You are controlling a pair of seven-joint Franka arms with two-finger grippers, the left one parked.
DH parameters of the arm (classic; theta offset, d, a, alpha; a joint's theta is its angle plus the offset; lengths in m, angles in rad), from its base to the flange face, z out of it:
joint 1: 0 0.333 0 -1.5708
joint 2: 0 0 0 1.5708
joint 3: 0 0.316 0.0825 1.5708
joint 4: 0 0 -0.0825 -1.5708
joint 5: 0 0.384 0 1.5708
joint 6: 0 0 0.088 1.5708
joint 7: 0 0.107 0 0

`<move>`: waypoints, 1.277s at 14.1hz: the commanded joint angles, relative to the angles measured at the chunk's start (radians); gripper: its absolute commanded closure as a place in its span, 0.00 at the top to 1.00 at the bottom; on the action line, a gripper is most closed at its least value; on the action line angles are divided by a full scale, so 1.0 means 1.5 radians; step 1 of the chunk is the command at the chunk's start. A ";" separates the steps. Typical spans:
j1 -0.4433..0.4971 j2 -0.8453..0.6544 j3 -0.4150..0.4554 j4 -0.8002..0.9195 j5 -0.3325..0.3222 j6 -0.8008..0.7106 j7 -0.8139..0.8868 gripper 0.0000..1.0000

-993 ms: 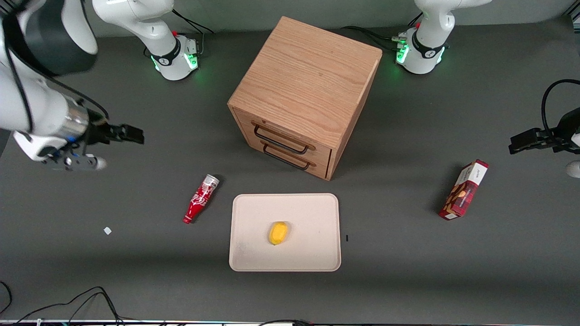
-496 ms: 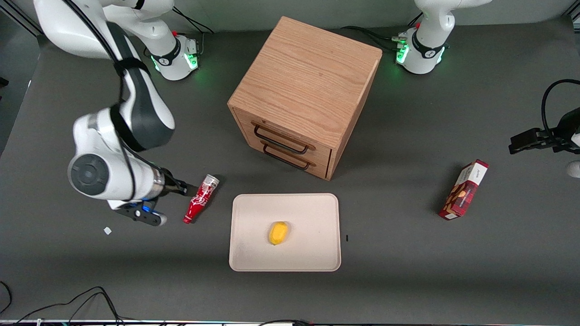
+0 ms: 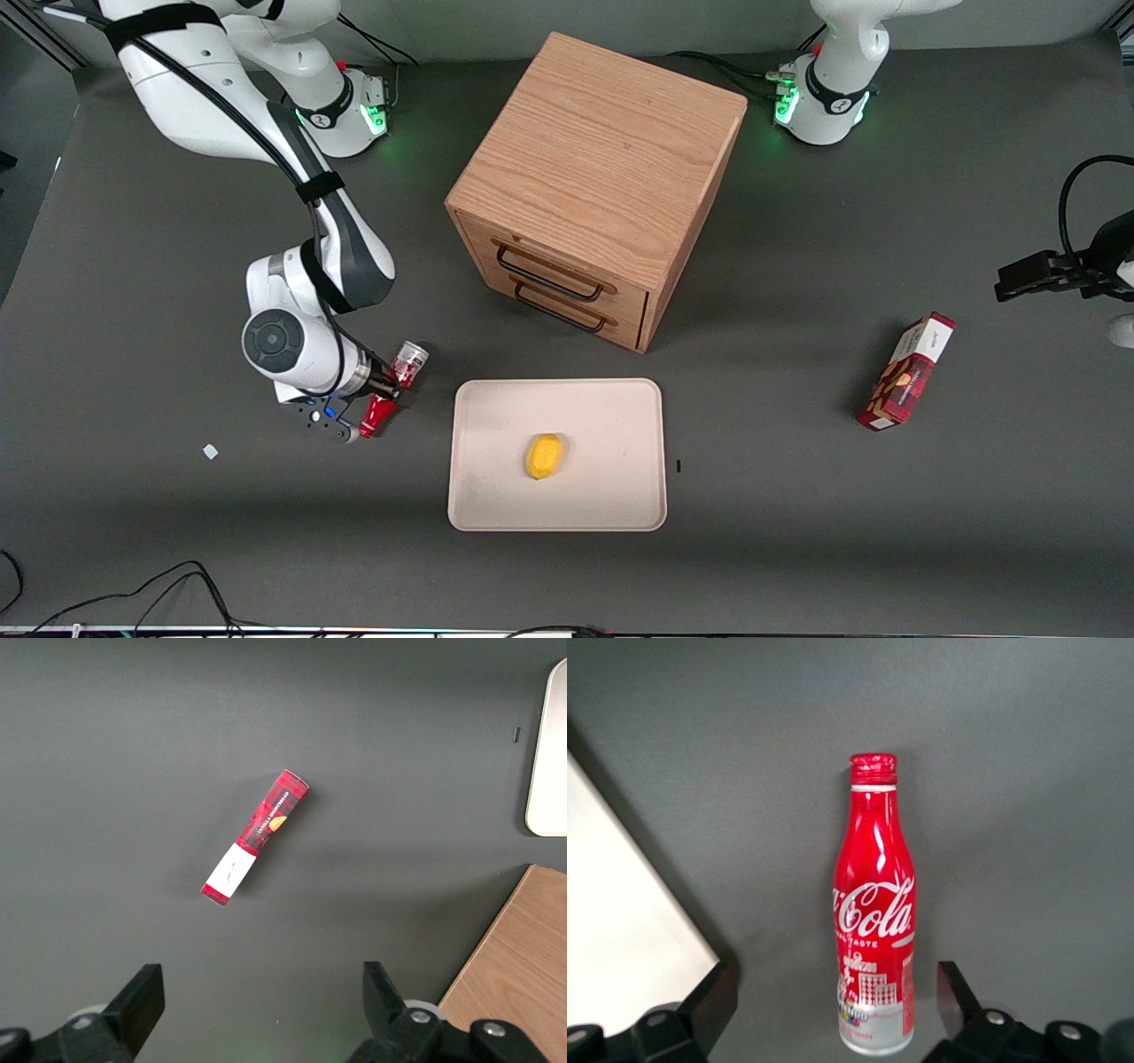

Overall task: Place coke bottle on tray
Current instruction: 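Close the right gripper around the bottle's body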

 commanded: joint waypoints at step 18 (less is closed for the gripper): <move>0.004 0.016 -0.004 -0.144 -0.036 0.224 0.040 0.63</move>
